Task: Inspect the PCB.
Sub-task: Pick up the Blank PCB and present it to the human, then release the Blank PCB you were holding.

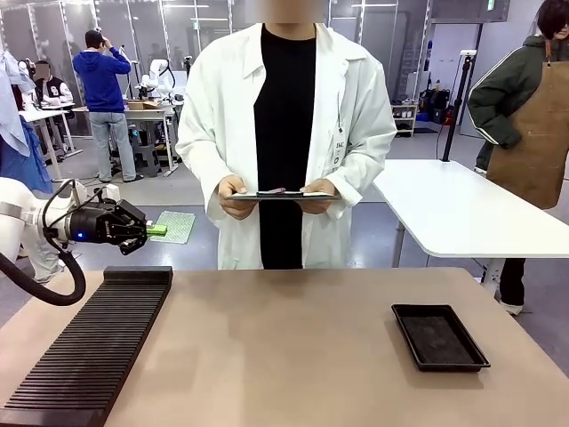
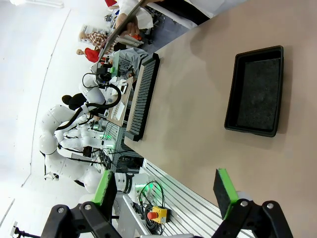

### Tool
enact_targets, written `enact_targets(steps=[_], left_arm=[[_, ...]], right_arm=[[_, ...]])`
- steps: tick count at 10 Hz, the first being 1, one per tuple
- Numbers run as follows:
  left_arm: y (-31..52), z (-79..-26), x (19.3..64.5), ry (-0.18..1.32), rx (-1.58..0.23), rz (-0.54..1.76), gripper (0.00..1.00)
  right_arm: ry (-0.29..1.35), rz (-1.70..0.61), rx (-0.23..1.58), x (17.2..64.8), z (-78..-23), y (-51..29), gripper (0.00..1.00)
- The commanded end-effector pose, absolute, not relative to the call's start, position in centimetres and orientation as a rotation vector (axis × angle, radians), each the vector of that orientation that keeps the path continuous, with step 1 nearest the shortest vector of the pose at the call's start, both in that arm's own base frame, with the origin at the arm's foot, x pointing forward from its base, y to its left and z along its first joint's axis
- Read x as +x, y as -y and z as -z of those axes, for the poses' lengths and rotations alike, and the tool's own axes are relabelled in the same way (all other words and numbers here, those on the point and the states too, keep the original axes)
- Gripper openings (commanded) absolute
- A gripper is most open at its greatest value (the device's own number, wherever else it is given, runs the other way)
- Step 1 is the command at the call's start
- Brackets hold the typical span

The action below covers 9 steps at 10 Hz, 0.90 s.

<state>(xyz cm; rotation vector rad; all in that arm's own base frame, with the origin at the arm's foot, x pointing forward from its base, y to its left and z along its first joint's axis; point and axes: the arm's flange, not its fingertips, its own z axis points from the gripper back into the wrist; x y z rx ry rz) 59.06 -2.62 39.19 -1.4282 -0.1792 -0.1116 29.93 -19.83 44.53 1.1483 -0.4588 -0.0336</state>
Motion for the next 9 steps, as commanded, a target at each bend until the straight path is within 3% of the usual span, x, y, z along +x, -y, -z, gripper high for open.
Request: enact_targets(steps=[1,9], left_arm=[[2.61,-39.18,59.03,0.178,-1.423,0.114,0.02],[2.61,-39.18,59.03,0.178,-1.423,0.114,0.02]], right_arm=[[0.464,0.026,1.153,29.82,-44.60,19.90,1.00],[0.464,0.026,1.153,29.82,-44.60,19.90,1.00]])
